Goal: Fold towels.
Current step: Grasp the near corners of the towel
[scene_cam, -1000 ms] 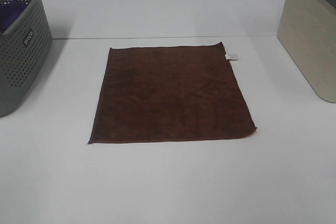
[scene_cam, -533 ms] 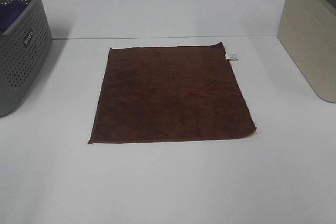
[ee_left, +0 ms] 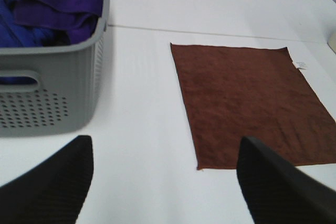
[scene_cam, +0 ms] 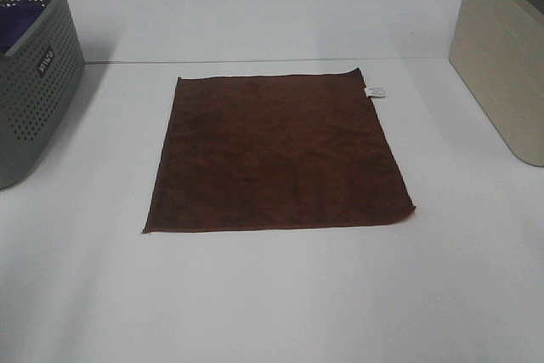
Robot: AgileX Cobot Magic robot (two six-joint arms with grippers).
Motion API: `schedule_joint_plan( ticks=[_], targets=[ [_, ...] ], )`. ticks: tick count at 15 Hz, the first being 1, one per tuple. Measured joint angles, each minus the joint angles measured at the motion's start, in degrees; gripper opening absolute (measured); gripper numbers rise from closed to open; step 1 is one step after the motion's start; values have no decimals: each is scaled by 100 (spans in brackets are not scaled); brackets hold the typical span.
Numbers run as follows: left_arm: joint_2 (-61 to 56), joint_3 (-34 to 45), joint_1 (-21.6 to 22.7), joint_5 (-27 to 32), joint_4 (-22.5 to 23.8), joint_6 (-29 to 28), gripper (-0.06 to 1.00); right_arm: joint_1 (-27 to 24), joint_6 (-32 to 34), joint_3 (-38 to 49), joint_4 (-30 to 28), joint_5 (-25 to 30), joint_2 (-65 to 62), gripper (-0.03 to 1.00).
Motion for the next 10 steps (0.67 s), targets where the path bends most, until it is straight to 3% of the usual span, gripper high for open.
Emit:
schedule_joint_plan(
  ticks=[1,2,4,6,10],
  targets=[
    [785,0,0,-229,-453,0,72,0,6,0,384,-160,802,68],
    [785,0,0,-229,-453,0,72,0,6,0,384,-160,802,68],
    [2166,0,0,-567,-1163,17,72,0,-11,-52,814,-143,2143,62],
    [3105,0,0,-584,-1696,281,72,0,-17,-372,968,258,3123,59],
    [5036,-6,0,-596,-3501,1902,72,-6,-298,-1335,1083,968,4968,58]
  ],
)
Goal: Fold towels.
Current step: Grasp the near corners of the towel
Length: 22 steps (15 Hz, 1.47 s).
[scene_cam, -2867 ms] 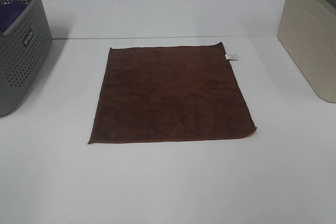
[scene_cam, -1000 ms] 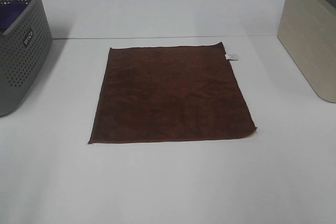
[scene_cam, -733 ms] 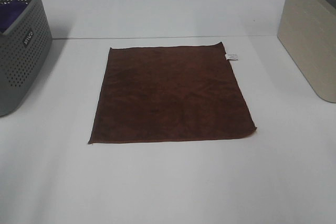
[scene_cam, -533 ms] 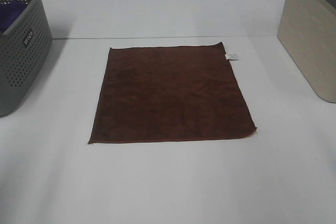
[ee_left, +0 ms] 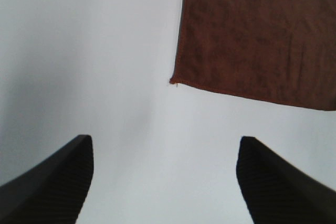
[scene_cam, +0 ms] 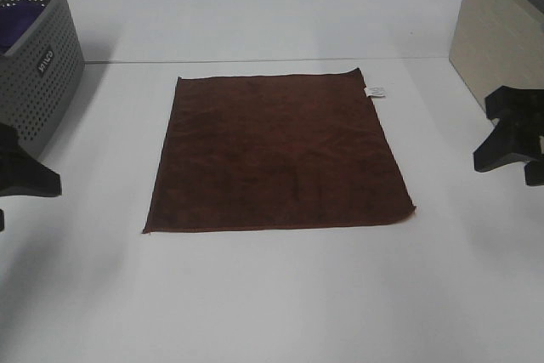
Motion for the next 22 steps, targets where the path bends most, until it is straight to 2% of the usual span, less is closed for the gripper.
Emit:
schedule_joint_plan(
  ticks=[1,2,3,5,7,10,11,14,17,20,22],
  targets=[
    [223,-11,0,6,-264,286,72,0,-178,-212,132,143,361,58],
    [808,-97,0,80,-922,1031,72,0,-407,-372,327,246,710,58],
    [991,-143,0,132,-1157,1266,72,0,-556,-458,470,304,894,58],
    [1616,-344,0,327,-1919,2011,72,-69,-1175,-728,1134,493,1633,58],
    [2149,-584,0,481,-2372,2521,72,-395,-1942,-957,1994,733,2246,59],
    [2859,-1066,0,619,-2527,2710,72,-945,-2802,-1346,2681,1129,3111,70],
    [3306,-1432,0,900,-2550,2722,72,-985,-3042,-1633,2807,1341,3581,73],
    [3862,-1736,0,1031,-2573,2727,72,-985,-3128,-1879,2830,1364,4057,73],
    [4171,-1931,-17,1215,-2659,2744,72,-722,-3226,-1960,2893,1289,4303,73],
    [4395,-2206,-298,1306,-2744,2744,71,-223,-3231,-2303,3008,1272,4538,72],
    [4561,-2458,-573,1335,-2779,2744,70,-34,-3174,-2447,3031,1232,4624,66]
  ],
)
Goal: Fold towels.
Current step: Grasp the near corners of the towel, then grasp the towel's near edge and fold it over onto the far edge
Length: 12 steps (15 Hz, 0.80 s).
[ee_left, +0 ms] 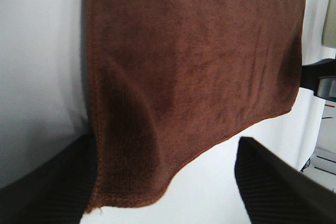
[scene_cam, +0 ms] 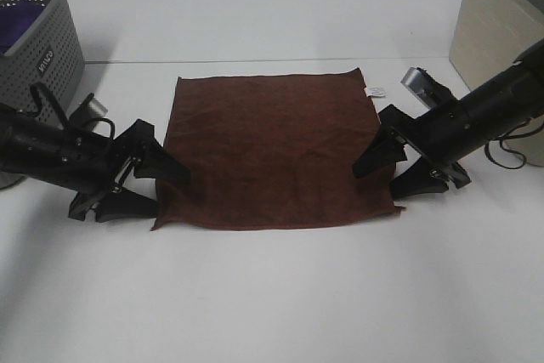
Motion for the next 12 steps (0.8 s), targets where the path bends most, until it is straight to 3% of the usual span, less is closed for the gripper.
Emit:
schedule_joint_plan(
  ticks=[2,3,4,5,6,10,12],
  targets=[
    [172,-218,-223,-23,-6,-11,58,160,17,-52,-6,-132,69,49],
    [246,-258,-304,-143,17,-23,35,172,109,-52,-23,-201,126,29],
    [269,-258,-315,-189,34,-46,27,172,166,-52,-52,-206,126,24],
    [275,-258,-321,-229,69,-92,9,172,281,-52,-160,-206,126,11],
    [275,-258,-321,-229,132,-172,2,172,401,-52,-286,-189,126,1],
    [235,-252,-321,23,871,-768,0,172,802,166,-688,-34,-40,0],
    [-46,17,-321,34,963,-911,0,172,814,516,-688,-34,-235,0]
  ],
)
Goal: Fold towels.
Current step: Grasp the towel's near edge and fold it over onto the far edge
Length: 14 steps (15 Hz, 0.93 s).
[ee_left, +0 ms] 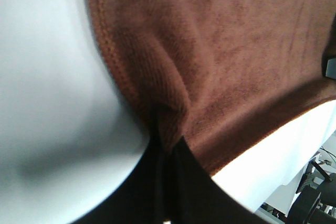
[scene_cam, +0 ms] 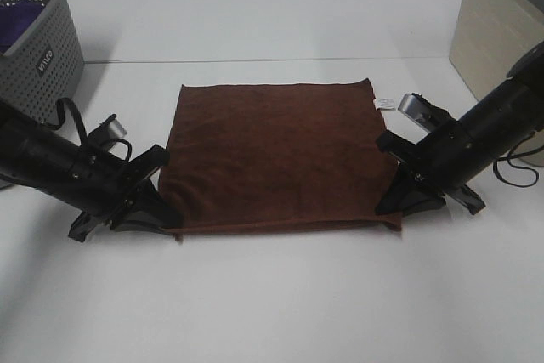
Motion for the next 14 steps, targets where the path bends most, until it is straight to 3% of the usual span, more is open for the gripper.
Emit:
schedule_joint_plan(
  ticks=[4,7,14],
  targets=[
    [-521,945,0,11,69,-109,0,46,0,963,86,-6,-476,0],
    [-533,1169,0,92,97,-109,0,138,6,1169,86,-29,-785,0],
    [-539,-92,0,69,195,-653,0,138,69,-327,40,-241,-882,0]
  ],
)
